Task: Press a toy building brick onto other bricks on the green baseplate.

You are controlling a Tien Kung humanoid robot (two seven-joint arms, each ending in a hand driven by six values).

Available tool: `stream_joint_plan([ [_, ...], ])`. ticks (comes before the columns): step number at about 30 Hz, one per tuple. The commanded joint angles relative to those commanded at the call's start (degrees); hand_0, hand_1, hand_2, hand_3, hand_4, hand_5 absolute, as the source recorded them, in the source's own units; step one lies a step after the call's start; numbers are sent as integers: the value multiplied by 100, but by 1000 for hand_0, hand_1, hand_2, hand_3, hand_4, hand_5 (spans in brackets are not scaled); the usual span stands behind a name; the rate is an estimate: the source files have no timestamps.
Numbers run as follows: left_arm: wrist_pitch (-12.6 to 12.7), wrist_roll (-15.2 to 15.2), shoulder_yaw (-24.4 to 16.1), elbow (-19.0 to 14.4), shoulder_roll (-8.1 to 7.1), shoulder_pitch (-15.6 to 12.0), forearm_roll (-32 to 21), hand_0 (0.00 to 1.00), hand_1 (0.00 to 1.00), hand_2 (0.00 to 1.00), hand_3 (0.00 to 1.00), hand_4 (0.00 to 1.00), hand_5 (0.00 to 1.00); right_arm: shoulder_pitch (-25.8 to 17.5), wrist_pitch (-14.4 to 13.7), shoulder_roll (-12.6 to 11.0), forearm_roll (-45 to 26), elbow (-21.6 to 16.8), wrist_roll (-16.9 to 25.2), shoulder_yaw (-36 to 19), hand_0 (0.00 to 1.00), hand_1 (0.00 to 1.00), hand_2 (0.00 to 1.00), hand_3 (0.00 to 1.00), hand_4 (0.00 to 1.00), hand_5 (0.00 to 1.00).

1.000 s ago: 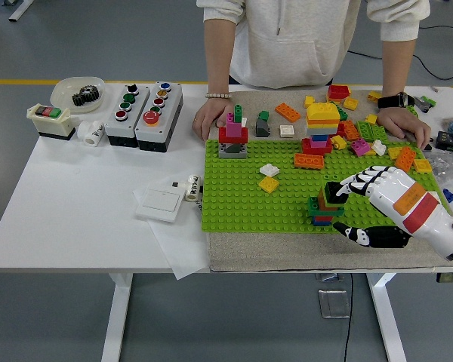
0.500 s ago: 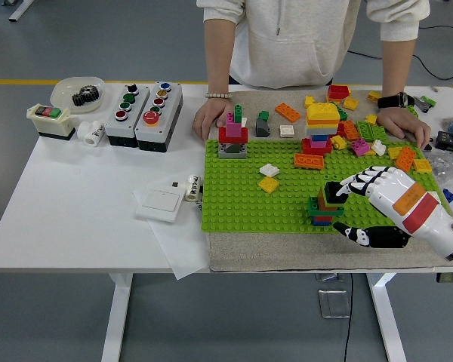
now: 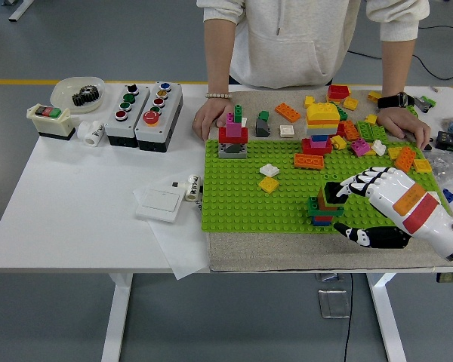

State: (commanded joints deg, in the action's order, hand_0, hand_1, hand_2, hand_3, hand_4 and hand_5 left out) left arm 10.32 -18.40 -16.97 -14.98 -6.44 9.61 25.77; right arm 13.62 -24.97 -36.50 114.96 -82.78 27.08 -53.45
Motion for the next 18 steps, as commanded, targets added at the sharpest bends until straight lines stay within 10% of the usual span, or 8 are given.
stream_joint_plan([
  [18, 0, 4, 8, 1, -7, 1, -8, 490, 570, 657, 619, 654, 742, 136, -84, 9, -205, -61, 60, 22, 535, 560, 635, 565, 759, 386],
])
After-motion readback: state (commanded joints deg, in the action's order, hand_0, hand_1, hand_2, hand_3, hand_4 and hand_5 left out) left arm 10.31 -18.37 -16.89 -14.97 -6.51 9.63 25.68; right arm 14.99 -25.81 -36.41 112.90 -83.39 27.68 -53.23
